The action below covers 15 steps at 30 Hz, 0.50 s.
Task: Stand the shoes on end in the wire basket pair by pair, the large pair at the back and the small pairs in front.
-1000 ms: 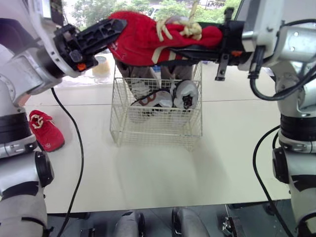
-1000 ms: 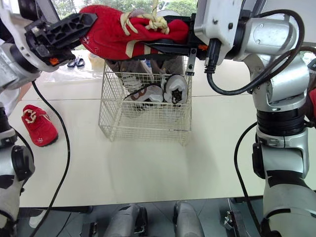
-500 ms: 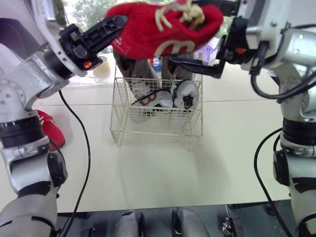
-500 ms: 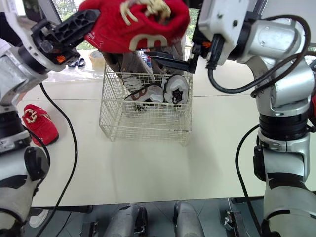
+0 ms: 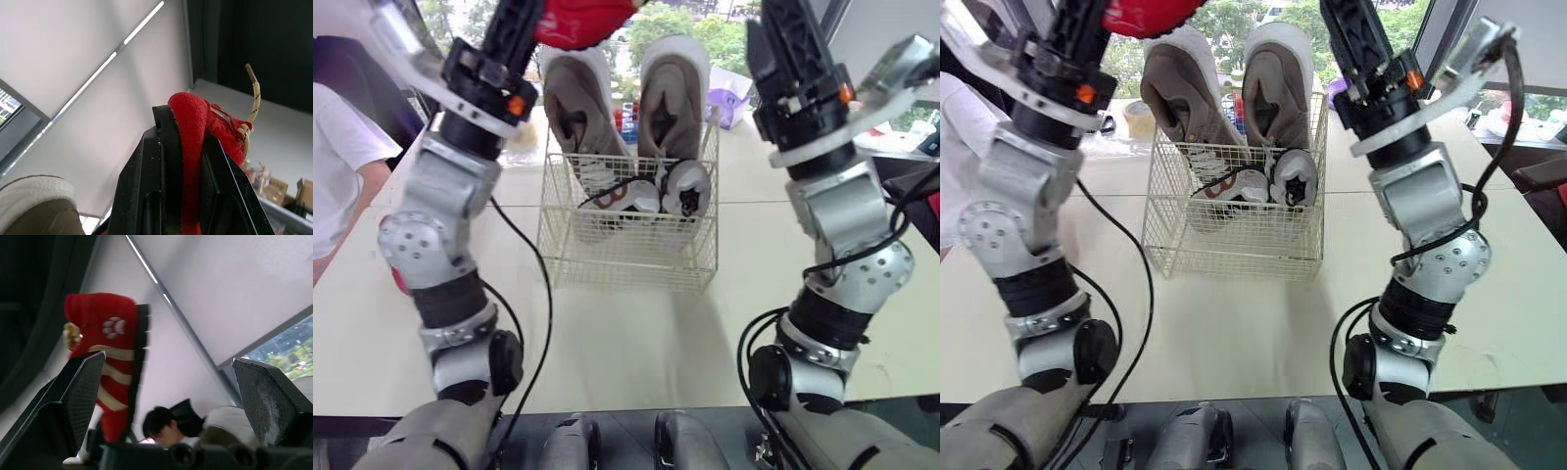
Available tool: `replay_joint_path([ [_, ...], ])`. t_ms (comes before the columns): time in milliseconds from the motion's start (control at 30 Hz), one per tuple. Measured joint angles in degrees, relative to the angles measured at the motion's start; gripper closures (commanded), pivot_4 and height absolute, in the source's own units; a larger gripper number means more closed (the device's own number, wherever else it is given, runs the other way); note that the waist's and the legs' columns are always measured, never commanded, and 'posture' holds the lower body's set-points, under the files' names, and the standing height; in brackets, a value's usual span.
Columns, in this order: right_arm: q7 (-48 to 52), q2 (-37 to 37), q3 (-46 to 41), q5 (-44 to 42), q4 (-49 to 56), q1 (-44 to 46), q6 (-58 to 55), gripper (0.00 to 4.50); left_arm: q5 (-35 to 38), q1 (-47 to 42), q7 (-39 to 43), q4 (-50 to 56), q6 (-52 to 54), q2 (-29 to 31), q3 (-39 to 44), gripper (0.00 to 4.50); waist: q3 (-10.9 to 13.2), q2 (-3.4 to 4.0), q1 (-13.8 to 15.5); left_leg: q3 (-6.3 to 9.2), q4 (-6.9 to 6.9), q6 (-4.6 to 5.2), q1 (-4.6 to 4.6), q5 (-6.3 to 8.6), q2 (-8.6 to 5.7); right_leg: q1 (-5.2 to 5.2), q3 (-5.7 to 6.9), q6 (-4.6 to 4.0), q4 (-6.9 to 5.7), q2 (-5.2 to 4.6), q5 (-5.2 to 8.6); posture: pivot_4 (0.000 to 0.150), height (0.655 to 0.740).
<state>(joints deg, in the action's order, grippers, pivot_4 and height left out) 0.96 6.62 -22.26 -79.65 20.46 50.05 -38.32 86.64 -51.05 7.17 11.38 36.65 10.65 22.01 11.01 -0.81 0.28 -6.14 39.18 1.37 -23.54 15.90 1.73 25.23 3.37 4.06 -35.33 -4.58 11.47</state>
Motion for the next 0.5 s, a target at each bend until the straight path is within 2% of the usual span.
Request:
replay_joint_path([
  [433, -2.83, 0.22, 4.26, -0.50, 0.15, 1.17, 6.23, 0.02, -2.88, 7.14, 2.70, 2.51, 0.15, -0.83, -5.69, 4.27, 0.00, 0.00, -0.05, 0.03, 0.00, 0.07, -0.02, 0.03, 0.01, 0.00, 0.01, 0.01, 0.03, 0.02, 0.01, 0.150, 0.7400],
  [467, -2.82, 0.61, 4.37, -0.50, 0.12, 1.17, 6.29, 0.53, -2.96, 7.30, 2.85, 2.58, 0.13, -0.62, -5.77, 4.27, 0.00, 0.00, -0.05, 0.03, 0.00, 0.08, -0.02, 0.04, 0.01, 0.00, 0.01, 0.01, 0.03, 0.02, 0.01, 0.150, 0.7400],
  [500, -2.81, 0.90, 4.52, -0.50, 0.03, 1.17, 6.35, 0.84, -3.07, 7.49, 2.98, 2.67, 0.08, -0.59, -5.79, 4.27, 0.00, 0.00, -0.06, 0.03, 0.00, 0.08, -0.02, 0.04, 0.01, 0.00, 0.01, 0.01, 0.03, 0.02, 0.01, 0.150, 0.7400],
])
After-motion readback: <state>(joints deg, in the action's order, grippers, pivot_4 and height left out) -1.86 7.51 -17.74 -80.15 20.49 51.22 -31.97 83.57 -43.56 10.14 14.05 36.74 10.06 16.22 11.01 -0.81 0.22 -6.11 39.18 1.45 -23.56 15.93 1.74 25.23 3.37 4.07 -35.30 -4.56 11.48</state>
